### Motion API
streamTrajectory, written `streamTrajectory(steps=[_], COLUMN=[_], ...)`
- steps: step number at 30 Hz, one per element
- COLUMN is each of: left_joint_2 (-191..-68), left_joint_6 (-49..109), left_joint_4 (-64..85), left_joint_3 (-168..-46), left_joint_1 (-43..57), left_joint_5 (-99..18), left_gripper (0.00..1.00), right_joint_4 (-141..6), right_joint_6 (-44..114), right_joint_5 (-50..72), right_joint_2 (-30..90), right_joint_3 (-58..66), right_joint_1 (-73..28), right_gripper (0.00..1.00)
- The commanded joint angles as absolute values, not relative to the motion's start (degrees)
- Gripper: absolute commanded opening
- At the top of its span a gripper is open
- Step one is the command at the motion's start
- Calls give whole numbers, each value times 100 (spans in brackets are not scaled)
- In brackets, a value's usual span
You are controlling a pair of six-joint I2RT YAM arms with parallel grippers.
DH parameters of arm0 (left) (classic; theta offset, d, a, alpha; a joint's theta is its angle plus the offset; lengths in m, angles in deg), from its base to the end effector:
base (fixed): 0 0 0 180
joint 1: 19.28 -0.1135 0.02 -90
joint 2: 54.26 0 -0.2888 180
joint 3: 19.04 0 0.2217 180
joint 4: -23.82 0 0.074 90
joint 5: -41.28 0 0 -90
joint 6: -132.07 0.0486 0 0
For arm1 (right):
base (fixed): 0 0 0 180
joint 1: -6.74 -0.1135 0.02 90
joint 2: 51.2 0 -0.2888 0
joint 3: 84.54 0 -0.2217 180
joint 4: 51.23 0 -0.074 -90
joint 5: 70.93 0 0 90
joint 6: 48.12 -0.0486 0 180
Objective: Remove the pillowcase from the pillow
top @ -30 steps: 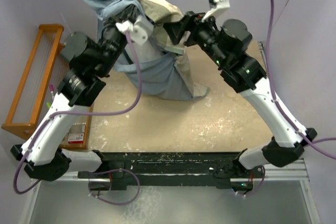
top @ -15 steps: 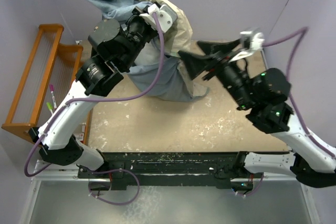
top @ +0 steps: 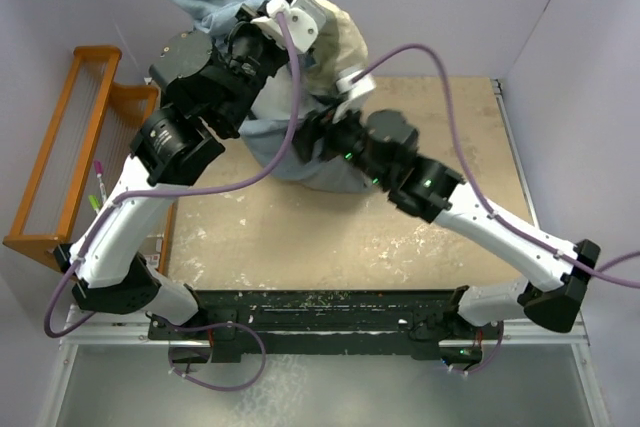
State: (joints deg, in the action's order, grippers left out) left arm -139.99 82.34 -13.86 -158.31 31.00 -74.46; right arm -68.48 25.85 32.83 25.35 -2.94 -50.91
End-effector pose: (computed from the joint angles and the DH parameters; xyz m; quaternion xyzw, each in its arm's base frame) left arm 0.1719 -0.1738 0.6120 0.2925 0.5398 0.0659 0.7866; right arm 0.1593 0.2299 0.4866 -0.1569 0.6606 0.3725 0.6326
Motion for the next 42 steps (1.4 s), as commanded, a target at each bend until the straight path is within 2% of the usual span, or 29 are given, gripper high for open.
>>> streamTrajectory(steps=[1, 4, 8, 13, 18, 22, 26, 34, 42], left_joint_2=[-13740, -13661, -13670, -13679, -13729, -14010, -14221, -14279, -14153], left_joint_6=[8143, 7793, 7142, 6857, 7063, 7219, 7275, 7538, 7729], left_joint_4=[-1547, -2086, -3221, -3511, -3024, -2790, -2689, -2680, -2659], left_joint_3=[-16302, -16411, -16693, -16733, -16565, -16638, -16807, -16778, -16733], left_joint_1=[3173, 3183, 3187, 3196, 3196, 3225, 3352, 3972, 4332], left_joint_5=[-7507, -7251, -6324, -5893, -5884, -6037, -6115, -6534, -6898], left_gripper=[0, 0, 0, 0, 0, 0, 0, 0, 0], right_joint_4=[-6164, -6254, -6396, -6175, -5556, -5195, -5106, -5078, -5660], right_joint_6=[2029, 2430, 2556, 2435, 2871, 3379, 3551, 3772, 3667], right_joint_5=[3174, 3418, 3538, 4090, 5320, 5602, 5812, 6294, 6070], right_joint_2=[1801, 1978, 2262, 2027, 1464, 1239, 1255, 1706, 1521], right_joint_3=[-78, -422, -889, -654, 244, 594, 611, 357, 496], right_joint_1=[-3961, -3906, -3903, -4074, -5431, -6298, -6713, -6651, -5446], right_gripper=[75, 79, 80, 74, 73, 73, 75, 87, 94])
